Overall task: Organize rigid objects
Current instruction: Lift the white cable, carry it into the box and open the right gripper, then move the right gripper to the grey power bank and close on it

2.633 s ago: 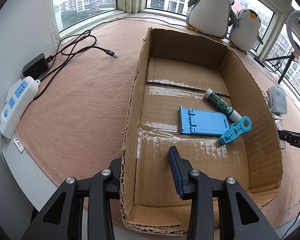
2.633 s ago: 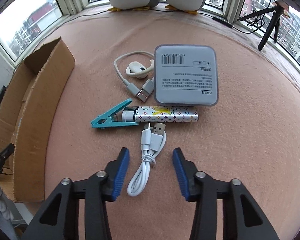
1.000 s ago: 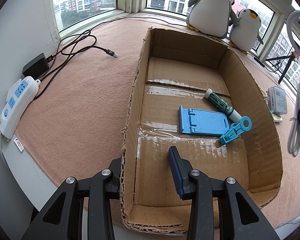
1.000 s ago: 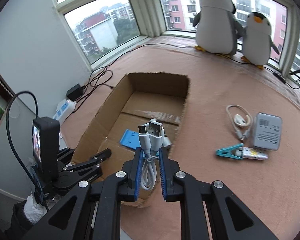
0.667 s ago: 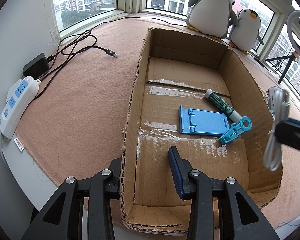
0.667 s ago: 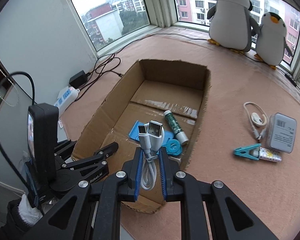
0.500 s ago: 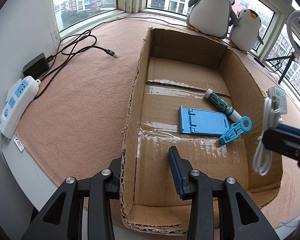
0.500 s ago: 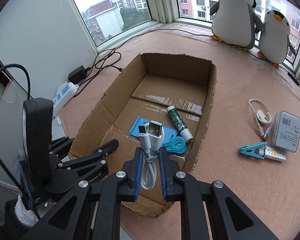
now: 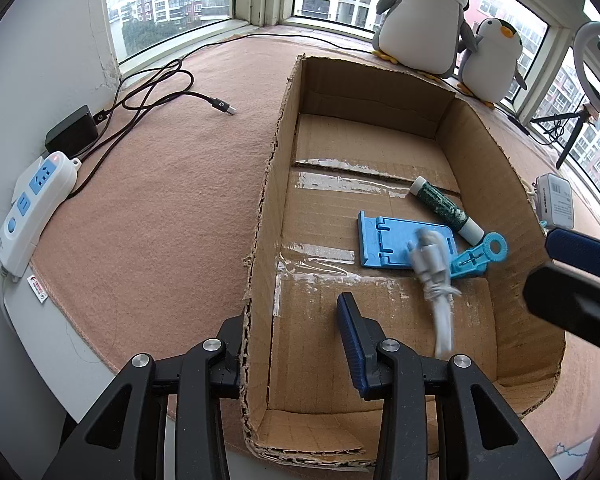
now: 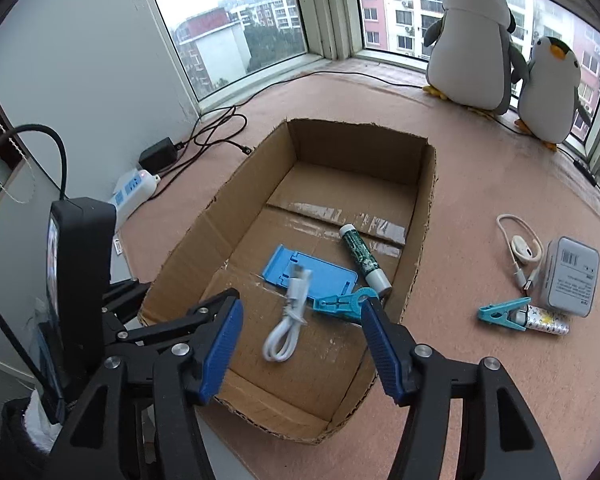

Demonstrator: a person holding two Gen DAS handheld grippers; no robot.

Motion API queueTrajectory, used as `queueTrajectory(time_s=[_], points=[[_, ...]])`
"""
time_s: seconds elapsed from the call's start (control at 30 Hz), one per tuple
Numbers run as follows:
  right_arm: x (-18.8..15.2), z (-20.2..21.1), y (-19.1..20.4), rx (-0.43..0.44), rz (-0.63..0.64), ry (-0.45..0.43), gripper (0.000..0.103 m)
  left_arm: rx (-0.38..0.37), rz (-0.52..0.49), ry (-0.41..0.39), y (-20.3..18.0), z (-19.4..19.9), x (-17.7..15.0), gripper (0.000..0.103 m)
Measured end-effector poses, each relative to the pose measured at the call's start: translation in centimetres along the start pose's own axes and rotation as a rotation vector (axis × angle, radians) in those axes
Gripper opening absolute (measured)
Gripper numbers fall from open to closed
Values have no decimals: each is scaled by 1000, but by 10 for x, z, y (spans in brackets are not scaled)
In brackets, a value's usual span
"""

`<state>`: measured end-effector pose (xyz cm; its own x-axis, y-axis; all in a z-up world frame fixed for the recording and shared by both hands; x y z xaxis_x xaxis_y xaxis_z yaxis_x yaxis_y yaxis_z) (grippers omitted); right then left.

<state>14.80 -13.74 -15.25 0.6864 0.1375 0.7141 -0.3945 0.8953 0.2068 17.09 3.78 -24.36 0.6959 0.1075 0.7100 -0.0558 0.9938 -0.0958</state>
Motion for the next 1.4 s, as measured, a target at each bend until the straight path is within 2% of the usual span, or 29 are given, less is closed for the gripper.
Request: queueTrajectory(time_s=[0.23, 0.4, 0.7, 0.93, 1.03, 1.17, 1.4], points=[[3, 8, -16, -24, -42, -22, 60, 0, 0, 0, 0, 0, 0, 40], [4, 19, -41, -78, -65, -42, 65, 0, 0, 0, 0, 0, 0, 40], [-3, 32, -106, -231, -129, -52, 69, -1, 0, 0, 0, 0, 0, 40], [-4, 38, -170, -350, -238, -73, 70, -2, -1, 1, -1, 0, -1, 40], [-3, 38, -198, -396, -285, -68, 70, -3, 0, 1, -1, 0, -1, 40], [-2, 28, -222, -415, -315, -31, 73, -2, -1, 1, -1, 0, -1, 40], [6, 7, -243, -461, -316, 7, 73, -5, -2, 2, -1, 0, -1, 40]])
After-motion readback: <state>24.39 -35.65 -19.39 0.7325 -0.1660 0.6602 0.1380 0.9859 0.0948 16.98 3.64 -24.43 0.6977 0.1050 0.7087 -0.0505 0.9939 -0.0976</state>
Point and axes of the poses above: each gripper's, at about its wrist camera, not at the fingertips, and z roughly against the way its jaws point, y to its left, x to its top, the point moved 4 cm from there along -z, roughly the way its jaws point, and after that the axes turned 15 degrees about -y, right-handed, at the moved point
